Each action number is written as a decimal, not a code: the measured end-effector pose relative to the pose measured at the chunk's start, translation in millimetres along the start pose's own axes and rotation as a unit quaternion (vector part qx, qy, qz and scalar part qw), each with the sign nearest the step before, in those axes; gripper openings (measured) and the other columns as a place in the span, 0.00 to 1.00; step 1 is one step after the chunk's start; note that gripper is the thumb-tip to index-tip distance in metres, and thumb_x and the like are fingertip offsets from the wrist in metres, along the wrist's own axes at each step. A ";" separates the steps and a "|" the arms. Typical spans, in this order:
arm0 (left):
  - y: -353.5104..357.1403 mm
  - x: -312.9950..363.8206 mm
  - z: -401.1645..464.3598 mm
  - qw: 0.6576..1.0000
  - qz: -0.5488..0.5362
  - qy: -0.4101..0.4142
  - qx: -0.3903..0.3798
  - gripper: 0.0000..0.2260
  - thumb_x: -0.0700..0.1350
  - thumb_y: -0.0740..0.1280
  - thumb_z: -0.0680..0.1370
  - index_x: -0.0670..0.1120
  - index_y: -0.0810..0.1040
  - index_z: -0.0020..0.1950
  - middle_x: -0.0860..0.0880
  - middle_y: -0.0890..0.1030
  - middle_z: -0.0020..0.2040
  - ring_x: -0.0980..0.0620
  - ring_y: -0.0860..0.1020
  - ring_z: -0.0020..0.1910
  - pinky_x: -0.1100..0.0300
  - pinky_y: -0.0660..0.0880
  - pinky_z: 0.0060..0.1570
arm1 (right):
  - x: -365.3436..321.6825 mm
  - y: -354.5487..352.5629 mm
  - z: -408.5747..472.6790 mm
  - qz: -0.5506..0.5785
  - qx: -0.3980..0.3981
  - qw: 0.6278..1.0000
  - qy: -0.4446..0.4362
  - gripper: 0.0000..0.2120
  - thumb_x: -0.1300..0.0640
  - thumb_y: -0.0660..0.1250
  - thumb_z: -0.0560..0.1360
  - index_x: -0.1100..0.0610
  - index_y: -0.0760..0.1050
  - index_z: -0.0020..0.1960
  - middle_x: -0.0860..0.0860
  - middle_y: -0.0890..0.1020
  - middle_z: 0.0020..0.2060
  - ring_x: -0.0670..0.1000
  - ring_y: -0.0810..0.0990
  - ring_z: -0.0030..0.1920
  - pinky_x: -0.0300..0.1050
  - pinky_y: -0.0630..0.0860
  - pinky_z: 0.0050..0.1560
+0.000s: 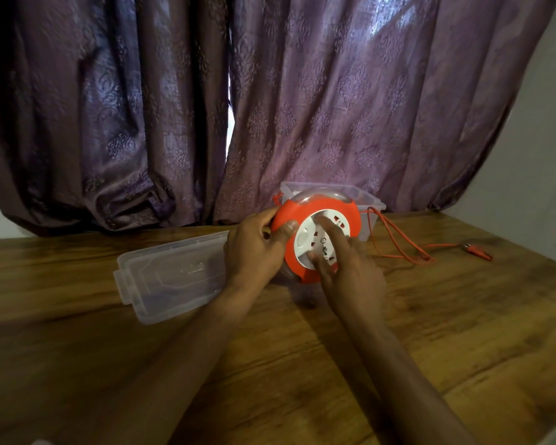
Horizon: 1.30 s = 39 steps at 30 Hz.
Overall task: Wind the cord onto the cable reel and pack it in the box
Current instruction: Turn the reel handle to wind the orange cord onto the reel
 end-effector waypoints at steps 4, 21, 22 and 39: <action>-3.2 -7.2 3.2 1.000 -0.008 -0.014 0.008 0.17 0.60 0.69 0.74 0.55 0.82 0.59 0.54 0.85 0.49 0.52 0.82 0.50 0.54 0.77 0.53 | 11.5 -19.9 2.0 0.126 0.091 0.987 0.041 0.18 0.45 0.65 0.76 0.44 0.70 0.66 0.47 0.83 0.47 0.50 0.81 0.42 0.48 0.77 0.42; 0.3 -10.4 3.4 1.000 -0.006 -0.010 -0.001 0.23 0.64 0.64 0.70 0.54 0.82 0.59 0.53 0.85 0.50 0.50 0.82 0.50 0.47 0.78 0.54 | 120.7 -34.4 52.6 0.074 0.025 0.980 0.185 0.15 0.44 0.68 0.73 0.51 0.83 0.53 0.51 0.85 0.48 0.54 0.82 0.50 0.49 0.77 0.50; 0.8 -11.6 4.2 1.000 -0.005 -0.009 0.000 0.23 0.64 0.64 0.70 0.55 0.82 0.59 0.53 0.86 0.50 0.50 0.82 0.50 0.48 0.78 0.53 | 121.1 -29.7 53.6 0.071 0.015 0.980 0.184 0.15 0.43 0.69 0.72 0.51 0.83 0.54 0.50 0.85 0.48 0.53 0.82 0.51 0.49 0.77 0.50; 3.7 -15.8 8.2 1.000 -0.013 0.005 0.002 0.22 0.65 0.65 0.70 0.56 0.82 0.58 0.55 0.86 0.49 0.51 0.82 0.49 0.47 0.78 0.53 | 109.4 -38.4 62.9 0.071 0.085 0.983 0.148 0.11 0.46 0.68 0.74 0.53 0.83 0.47 0.50 0.85 0.41 0.50 0.80 0.41 0.45 0.74 0.42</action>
Point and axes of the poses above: each hand's wrist, its own z-axis towards the middle knuckle, its own y-axis out of the palm, x = y × z, the point moved 7 cm from there along z, towards the middle knuckle
